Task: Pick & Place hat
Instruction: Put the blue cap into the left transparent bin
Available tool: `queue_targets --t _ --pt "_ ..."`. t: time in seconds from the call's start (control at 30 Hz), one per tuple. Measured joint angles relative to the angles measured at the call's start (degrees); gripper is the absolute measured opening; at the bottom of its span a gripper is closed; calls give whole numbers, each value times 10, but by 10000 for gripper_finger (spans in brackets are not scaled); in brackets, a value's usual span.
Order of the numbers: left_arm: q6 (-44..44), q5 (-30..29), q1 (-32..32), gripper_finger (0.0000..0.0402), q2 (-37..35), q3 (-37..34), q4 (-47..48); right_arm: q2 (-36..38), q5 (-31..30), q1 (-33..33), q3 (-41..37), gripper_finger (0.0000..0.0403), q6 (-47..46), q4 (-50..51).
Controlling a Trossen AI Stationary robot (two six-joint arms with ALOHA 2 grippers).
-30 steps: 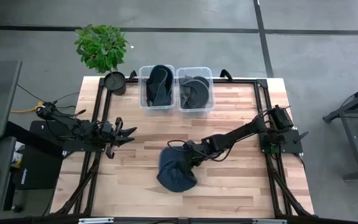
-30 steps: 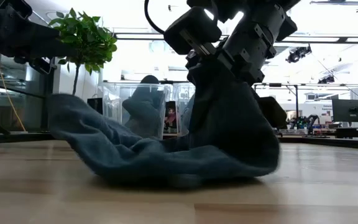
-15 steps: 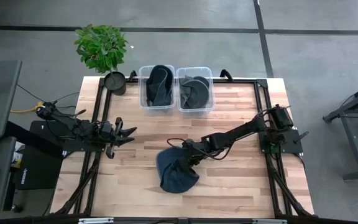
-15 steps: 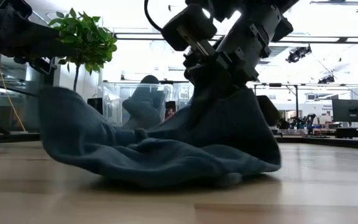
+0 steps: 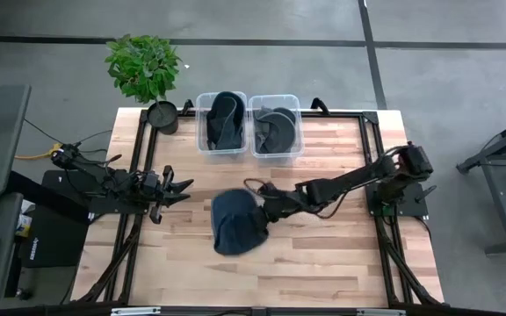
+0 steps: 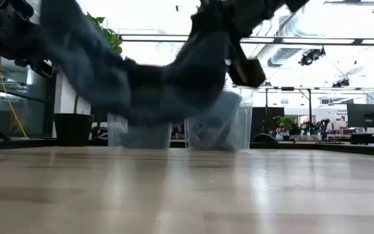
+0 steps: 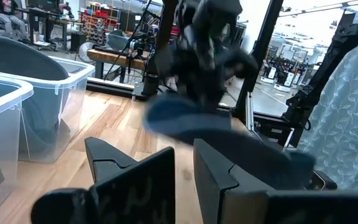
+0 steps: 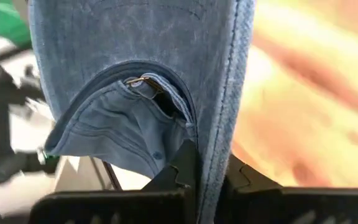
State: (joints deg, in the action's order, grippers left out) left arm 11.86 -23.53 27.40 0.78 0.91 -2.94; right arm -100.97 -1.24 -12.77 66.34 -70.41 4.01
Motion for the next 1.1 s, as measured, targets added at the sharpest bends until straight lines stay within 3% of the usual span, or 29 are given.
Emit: queue_targets --t 0.3,0.47,0.83,1.1 --pt "0 0 0 0 0 0 0 96 -202 26 0 9 81 -25" --pt "0 0 0 0 0 0 0 116 -296 59 0 9 156 -92" --pt "0 0 0 0 0 0 0 113 -297 161 0 9 244 -249" --pt "0 0 0 0 0 0 0 108 -287 222 0 9 228 -261"
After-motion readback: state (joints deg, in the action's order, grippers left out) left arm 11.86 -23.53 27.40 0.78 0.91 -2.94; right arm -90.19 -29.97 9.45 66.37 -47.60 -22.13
